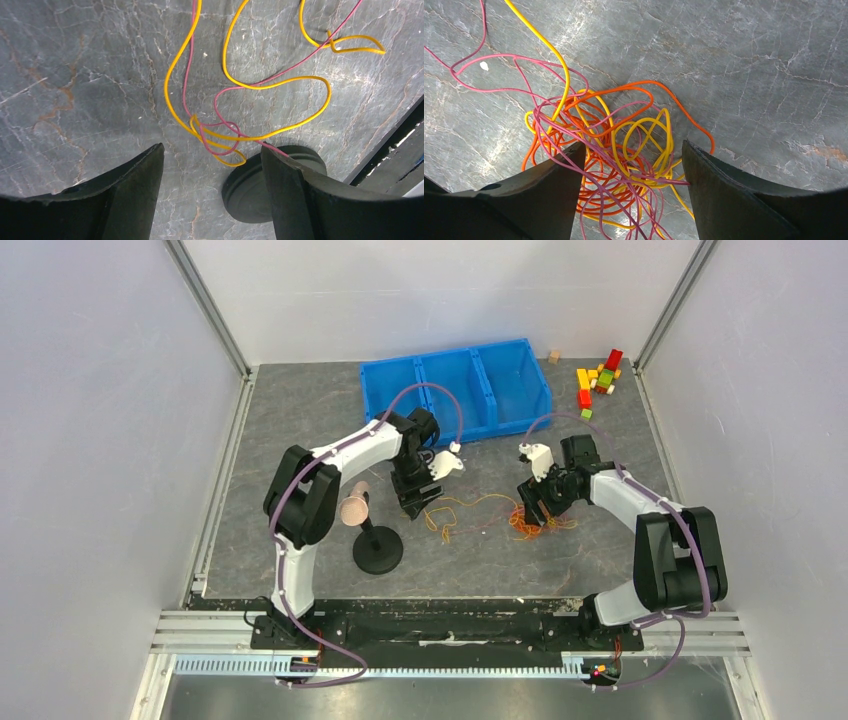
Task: Untangle the cables
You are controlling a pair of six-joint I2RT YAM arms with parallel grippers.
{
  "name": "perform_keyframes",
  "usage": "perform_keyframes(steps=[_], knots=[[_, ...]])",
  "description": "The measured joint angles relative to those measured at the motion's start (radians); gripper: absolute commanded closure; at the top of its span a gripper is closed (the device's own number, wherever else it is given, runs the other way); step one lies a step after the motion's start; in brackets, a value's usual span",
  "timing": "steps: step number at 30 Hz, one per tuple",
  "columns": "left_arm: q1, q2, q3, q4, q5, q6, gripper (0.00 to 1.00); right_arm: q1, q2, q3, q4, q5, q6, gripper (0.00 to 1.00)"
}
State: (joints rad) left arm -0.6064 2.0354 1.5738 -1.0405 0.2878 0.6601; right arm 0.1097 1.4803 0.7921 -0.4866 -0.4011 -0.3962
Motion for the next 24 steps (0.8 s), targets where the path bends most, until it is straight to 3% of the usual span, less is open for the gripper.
perform_keyframes(steps=[3, 6, 12, 20, 24], knots=[[-0.006, 0.005, -0.011, 0.008, -0.008, -0.002, 0.27, 0.000, 0.007, 0.000, 0.000, 0.002, 0.000, 0.28], [-0.008, 0.014, -0.013, 0.029, -0.026, -0.013, 0.40, 0.000, 0.008, 0.000, 0.001, 0.010, 0.001, 0.32], [-0.005, 0.015, -0.021, 0.084, -0.084, -0.059, 0.97, 0.000, 0.014, -0.022, 0.024, 0.050, 0.000, 0.42], [0.031, -0.089, -0.029, 0.108, -0.096, -0.073, 0.98, 0.003, 0.017, -0.040, 0.084, 0.128, -0.002, 0.75], [0.088, -0.182, -0.005, 0.093, -0.093, -0.074, 0.98, 0.003, 0.015, -0.046, 0.095, 0.139, -0.001, 0.84]])
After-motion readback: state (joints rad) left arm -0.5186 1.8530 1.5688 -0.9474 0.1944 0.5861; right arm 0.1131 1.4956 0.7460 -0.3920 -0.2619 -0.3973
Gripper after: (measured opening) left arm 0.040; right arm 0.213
